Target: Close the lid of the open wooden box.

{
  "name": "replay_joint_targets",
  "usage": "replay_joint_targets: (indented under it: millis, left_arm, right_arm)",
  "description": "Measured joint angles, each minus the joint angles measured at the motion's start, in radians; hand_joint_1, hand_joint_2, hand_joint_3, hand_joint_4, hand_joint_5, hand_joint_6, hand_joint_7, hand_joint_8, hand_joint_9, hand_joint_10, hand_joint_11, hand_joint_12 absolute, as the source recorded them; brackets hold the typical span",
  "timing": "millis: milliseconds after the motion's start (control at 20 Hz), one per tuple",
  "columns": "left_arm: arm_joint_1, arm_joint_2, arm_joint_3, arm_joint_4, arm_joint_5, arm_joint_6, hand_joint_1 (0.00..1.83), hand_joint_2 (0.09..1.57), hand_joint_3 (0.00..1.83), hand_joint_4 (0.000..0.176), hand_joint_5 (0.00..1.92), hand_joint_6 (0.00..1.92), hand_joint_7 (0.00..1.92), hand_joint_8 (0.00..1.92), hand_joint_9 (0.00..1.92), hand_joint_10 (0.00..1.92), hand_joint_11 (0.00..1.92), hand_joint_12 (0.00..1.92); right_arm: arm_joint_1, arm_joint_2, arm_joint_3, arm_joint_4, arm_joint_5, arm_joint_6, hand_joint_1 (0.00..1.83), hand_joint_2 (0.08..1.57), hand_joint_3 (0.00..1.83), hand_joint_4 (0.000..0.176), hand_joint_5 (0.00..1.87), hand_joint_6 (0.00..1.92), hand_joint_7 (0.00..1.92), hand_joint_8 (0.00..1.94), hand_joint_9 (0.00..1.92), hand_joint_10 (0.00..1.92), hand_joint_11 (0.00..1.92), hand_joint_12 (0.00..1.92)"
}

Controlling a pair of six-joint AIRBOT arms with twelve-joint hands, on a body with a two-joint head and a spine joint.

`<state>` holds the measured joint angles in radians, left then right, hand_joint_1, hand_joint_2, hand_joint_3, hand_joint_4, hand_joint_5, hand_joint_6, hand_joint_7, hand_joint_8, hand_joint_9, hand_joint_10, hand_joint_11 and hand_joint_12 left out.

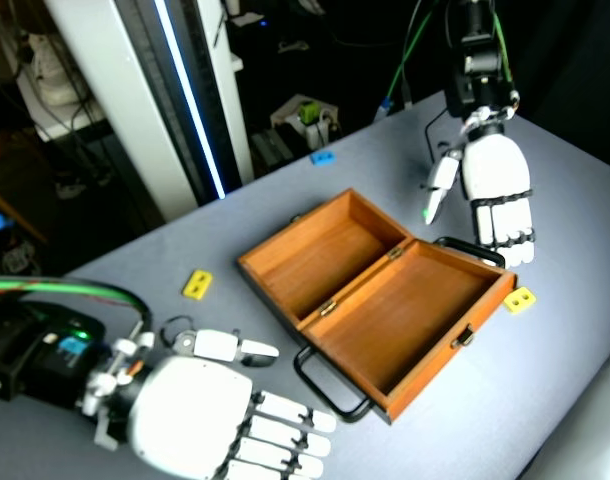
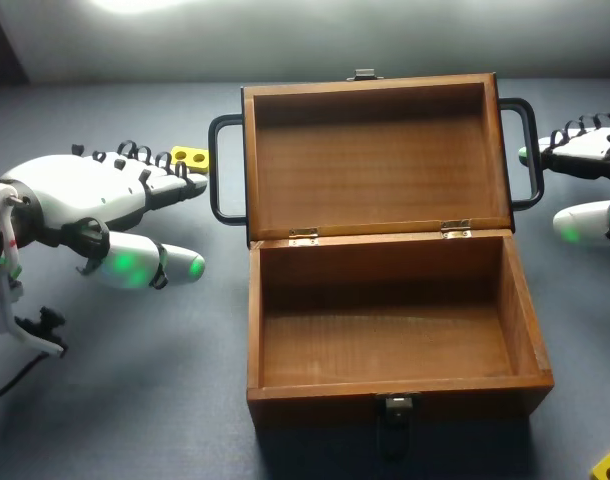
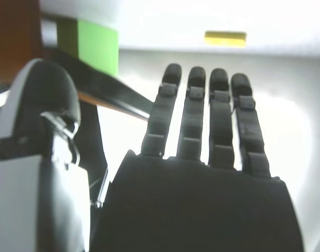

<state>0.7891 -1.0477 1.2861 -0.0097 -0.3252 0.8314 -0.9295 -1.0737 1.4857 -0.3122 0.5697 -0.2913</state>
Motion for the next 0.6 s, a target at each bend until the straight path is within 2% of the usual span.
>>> replay_joint_targets:
  millis: [150,350,600]
  left_arm:
    - [-0.011,-0.002,0.002,0.016,-0.005,-0.005,0.0,1.21,0.0,0.0,0.0,0.0,0.0,0.0,0.0,0.0,0.0,0.0]
    - [-0.011,-0.01,-0.001,0.056,-0.032,-0.071,0.0,1.2,0.0,0.0,0.0,0.0,0.0,0.0,0.0,0.0,0.0,0.0]
    - [-0.025,-0.017,0.0,0.071,-0.044,-0.086,0.0,1.3,0.01,0.0,0.0,0.0,0.0,0.0,0.0,0.0,0.0,0.0]
  right_arm:
    - [0.004,0.0,0.0,-0.009,0.002,0.002,0.0,1.37,0.0,0.0,0.06,0.0,0.03,0.0,0.01,0.0,0.04,0.01]
    - [0.004,-0.001,-0.004,-0.018,0.002,0.003,0.0,1.39,0.01,0.0,0.05,0.0,0.03,0.0,0.0,0.0,0.03,0.0]
    - [0.005,-0.001,-0.009,-0.018,0.006,0.004,0.0,1.38,0.0,0.0,0.05,0.01,0.02,0.01,0.0,0.0,0.03,0.0]
